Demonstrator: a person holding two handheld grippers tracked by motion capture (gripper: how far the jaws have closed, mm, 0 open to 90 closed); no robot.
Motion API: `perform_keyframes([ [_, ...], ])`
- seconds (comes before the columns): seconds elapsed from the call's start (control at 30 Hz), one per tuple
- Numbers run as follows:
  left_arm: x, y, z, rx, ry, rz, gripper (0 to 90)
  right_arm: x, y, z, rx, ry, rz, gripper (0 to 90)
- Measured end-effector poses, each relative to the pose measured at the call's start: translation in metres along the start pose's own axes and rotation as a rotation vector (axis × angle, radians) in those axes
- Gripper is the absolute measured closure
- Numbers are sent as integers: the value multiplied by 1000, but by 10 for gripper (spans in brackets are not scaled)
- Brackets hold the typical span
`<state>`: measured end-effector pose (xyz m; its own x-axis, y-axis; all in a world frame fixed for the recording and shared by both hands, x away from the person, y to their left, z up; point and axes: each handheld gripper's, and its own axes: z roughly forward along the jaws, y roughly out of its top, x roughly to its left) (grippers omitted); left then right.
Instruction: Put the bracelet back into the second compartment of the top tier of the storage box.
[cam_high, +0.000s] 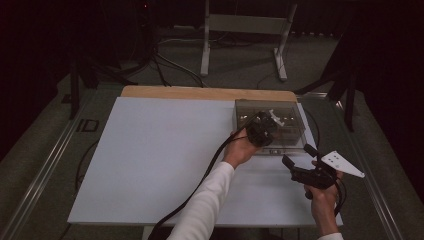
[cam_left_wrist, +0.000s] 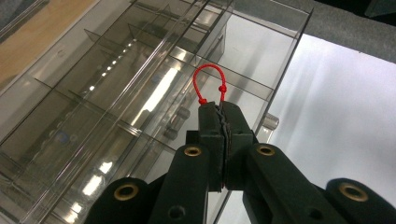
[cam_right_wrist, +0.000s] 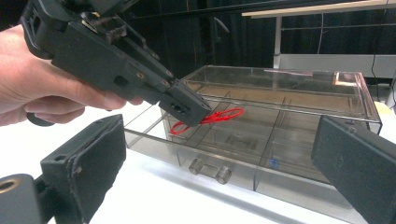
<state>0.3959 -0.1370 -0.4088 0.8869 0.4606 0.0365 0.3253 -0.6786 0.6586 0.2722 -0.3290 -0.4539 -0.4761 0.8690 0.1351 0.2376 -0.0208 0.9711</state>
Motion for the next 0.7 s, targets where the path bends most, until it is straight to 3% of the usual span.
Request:
perform_keyframes([
  [0.5,-3,6,10,-18,17,-47,900,-1,0,-1,-9,-3,6,34],
  [0.53,-2,6,10,-22,30,-59,872,-1,0,-1,-8,-3,6,34],
  [0.6,2,4,11,-44,16,-115,587,-2,1,-2,-9,-4,7,34],
  [0.7,4,1,9,-58,46,-143,335,-3,1,-2,-11,-7,13,34],
])
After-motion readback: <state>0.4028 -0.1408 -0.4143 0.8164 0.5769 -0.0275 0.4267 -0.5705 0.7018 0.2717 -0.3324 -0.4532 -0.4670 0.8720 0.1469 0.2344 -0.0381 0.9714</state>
